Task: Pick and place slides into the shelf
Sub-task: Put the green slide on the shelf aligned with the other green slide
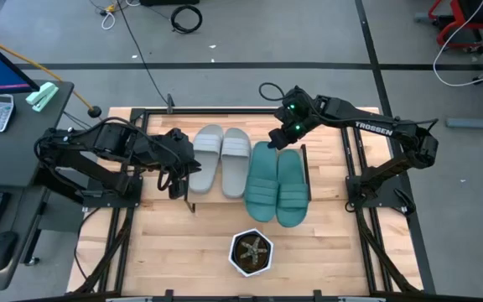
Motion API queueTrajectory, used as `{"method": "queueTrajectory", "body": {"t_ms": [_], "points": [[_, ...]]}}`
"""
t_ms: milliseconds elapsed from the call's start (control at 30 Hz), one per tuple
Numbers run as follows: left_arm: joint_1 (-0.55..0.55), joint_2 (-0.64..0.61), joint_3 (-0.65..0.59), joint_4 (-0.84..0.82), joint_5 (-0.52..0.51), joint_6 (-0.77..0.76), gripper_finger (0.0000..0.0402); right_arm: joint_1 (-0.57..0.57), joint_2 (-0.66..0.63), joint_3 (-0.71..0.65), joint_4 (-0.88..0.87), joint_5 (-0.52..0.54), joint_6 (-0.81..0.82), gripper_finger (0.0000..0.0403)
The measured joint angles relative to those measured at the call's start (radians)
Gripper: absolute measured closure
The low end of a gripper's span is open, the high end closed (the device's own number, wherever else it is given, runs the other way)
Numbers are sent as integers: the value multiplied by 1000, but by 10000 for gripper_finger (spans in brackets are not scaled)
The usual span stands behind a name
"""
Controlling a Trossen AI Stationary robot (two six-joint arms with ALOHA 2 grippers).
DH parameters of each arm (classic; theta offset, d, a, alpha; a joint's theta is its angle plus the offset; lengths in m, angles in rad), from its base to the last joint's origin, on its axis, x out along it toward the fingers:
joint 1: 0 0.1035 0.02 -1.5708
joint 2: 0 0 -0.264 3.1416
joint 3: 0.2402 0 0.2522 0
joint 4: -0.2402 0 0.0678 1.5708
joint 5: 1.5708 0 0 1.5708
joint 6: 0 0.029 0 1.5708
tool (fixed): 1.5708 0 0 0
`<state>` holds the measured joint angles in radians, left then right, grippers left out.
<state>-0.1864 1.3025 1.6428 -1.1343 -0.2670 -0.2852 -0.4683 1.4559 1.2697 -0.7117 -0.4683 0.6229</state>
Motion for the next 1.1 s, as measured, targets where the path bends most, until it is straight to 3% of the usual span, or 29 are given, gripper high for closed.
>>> {"method": "queueTrajectory", "body": {"t_ms": [267, 667, 1100], "points": [[0, 0, 0, 0, -2, 1, 346, -1, 0, 0, -41, -60, -40, 375], [0, 0, 0, 1, -2, 0, 346, 0, 5, 0, -79, -36, -41, 372], [0, 0, 0, 1, -3, 0, 346, 0, 12, 0, -95, -3, -60, 321]]}}
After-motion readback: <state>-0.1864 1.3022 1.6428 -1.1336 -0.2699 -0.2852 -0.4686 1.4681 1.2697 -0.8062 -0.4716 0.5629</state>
